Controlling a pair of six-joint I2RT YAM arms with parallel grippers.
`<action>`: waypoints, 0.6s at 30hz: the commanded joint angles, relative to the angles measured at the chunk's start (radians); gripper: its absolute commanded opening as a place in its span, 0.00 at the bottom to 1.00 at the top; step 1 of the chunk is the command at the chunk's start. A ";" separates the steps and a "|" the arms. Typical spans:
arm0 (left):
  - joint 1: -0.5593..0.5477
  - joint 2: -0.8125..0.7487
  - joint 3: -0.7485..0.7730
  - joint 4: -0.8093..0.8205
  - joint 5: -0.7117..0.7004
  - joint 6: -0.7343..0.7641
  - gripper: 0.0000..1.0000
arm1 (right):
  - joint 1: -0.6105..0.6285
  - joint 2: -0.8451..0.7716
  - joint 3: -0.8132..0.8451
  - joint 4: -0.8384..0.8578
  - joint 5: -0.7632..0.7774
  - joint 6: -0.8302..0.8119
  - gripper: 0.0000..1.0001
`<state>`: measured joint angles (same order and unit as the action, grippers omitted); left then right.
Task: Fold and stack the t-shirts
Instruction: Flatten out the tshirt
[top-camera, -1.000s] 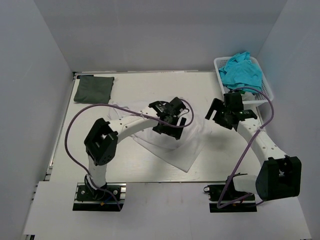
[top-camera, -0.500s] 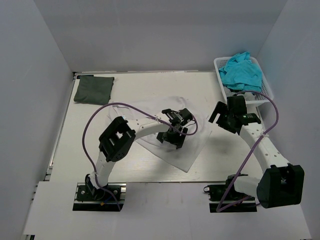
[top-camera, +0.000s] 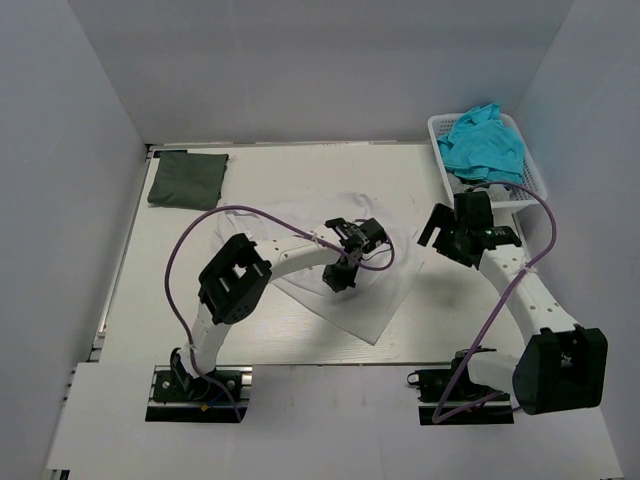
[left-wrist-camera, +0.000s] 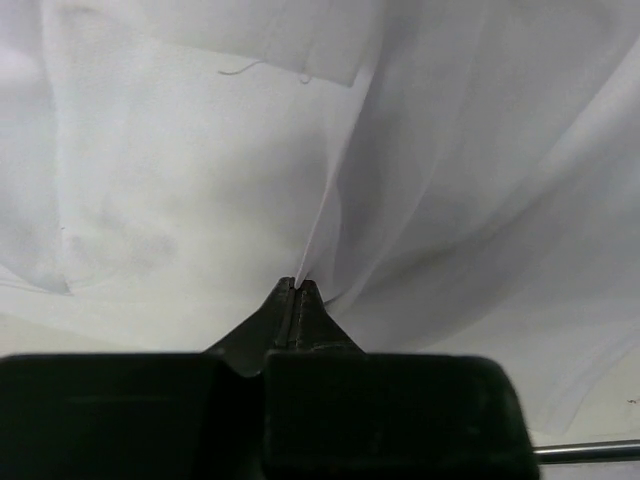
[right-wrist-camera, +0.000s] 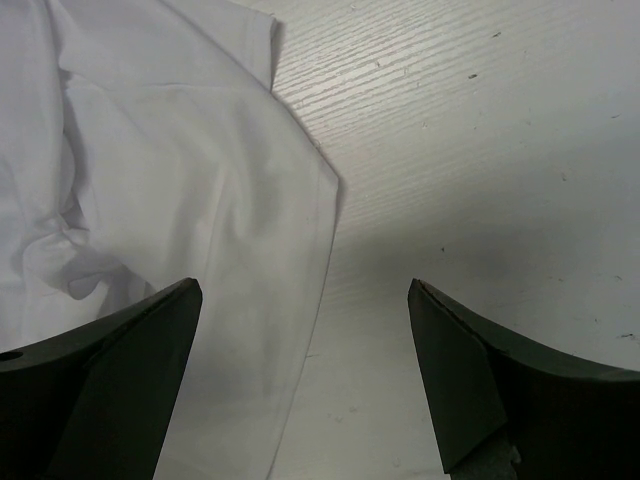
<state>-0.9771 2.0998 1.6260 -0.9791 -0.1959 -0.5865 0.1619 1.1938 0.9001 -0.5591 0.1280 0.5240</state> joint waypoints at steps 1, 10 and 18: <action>0.005 -0.122 0.044 -0.013 -0.046 -0.026 0.00 | -0.007 0.048 0.011 0.018 0.012 -0.024 0.90; 0.038 -0.345 0.080 -0.067 -0.396 -0.099 0.00 | -0.005 0.222 0.102 0.113 0.048 -0.029 0.90; 0.152 -0.376 0.112 -0.145 -0.540 -0.099 0.00 | -0.004 0.458 0.272 0.149 0.085 -0.053 0.88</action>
<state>-0.8680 1.7336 1.7348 -1.0603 -0.6270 -0.6724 0.1585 1.6073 1.0988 -0.4564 0.1753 0.4862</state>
